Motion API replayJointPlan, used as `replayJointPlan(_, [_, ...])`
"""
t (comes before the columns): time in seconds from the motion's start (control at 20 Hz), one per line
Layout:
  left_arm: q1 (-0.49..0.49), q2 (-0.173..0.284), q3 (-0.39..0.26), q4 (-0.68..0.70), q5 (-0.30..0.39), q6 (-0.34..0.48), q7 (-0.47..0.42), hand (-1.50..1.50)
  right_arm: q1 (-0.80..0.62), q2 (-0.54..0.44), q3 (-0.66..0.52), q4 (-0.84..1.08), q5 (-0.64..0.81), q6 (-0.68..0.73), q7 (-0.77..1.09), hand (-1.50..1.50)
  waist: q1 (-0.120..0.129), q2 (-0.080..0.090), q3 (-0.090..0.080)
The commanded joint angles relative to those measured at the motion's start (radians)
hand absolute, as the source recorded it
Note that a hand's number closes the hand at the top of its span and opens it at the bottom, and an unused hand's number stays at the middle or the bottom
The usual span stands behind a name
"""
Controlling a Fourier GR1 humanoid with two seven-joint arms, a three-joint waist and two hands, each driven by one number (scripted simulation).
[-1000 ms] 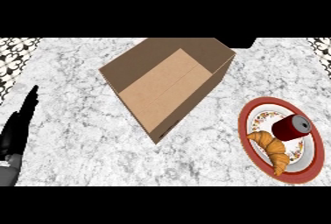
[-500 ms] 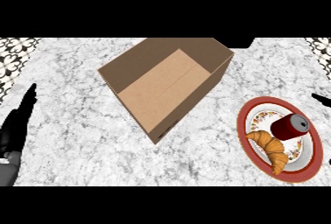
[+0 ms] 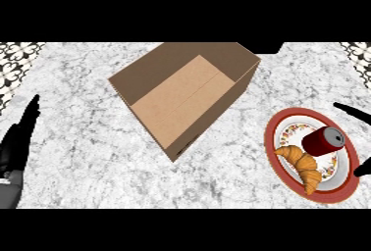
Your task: Pick the can from the plate and place it in the cardboard box
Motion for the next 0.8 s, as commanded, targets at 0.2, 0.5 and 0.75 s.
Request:
replayJointPlan(0.2, [0.034, -0.030, 0.041, -0.070, -0.058, -0.028, 0.038, 0.00, 0.067, 0.037, -0.073, -0.179, -0.001, 0.069, 0.078, -1.50, -0.008, -0.003, 0.000])
replayJointPlan(0.5, [0.013, -0.085, 0.058, -0.007, -0.102, -0.024, -0.011, 0.00, 0.095, 0.068, -0.087, -0.169, 0.045, 0.074, -0.032, -1.50, -0.007, -0.001, 0.000])
replayJointPlan(0.75, [0.079, -0.094, 0.080, -0.102, -0.091, -0.063, 0.026, 0.00, 0.169, 0.077, -0.133, -0.353, 0.012, 0.121, 0.055, -1.50, -0.009, -0.004, 0.000])
